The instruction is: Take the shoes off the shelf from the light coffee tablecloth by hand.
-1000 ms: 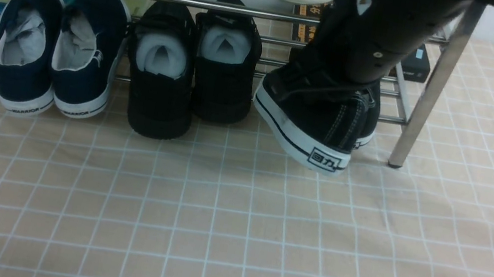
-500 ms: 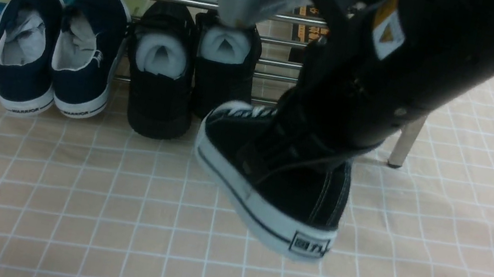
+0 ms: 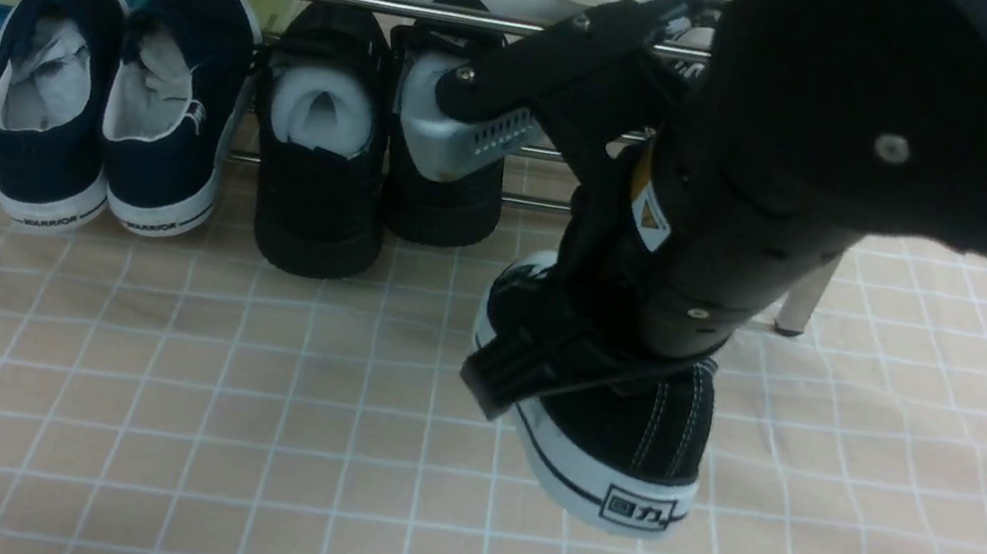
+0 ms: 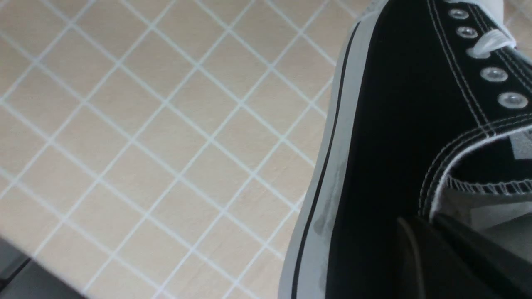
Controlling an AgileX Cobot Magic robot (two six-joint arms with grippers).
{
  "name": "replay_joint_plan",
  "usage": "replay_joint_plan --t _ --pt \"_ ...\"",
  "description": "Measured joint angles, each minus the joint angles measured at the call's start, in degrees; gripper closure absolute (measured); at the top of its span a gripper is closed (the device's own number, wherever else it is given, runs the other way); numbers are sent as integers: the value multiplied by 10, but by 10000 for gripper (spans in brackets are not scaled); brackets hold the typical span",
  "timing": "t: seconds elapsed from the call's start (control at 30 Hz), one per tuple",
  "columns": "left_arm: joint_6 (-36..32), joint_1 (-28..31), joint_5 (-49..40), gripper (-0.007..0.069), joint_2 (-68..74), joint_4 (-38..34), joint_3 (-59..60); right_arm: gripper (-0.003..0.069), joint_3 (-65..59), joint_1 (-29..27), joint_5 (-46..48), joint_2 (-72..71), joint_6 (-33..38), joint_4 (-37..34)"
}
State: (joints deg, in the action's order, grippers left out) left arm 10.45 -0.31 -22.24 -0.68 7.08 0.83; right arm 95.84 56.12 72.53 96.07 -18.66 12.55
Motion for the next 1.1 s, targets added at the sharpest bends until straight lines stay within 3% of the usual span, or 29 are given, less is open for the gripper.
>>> replay_joint_plan --t 0.5,0.8,0.9,1.1 --pt "0 0 0 383 0 1 0 640 0 0 -51 107 -69 126" --pt "0 0 0 383 0 1 0 629 0 0 -91 167 -144 143" --pt "0 0 0 383 0 3 0 585 0 0 -92 185 -184 132" --pt "0 0 0 383 0 6 0 389 6 -1 -90 188 -185 90"
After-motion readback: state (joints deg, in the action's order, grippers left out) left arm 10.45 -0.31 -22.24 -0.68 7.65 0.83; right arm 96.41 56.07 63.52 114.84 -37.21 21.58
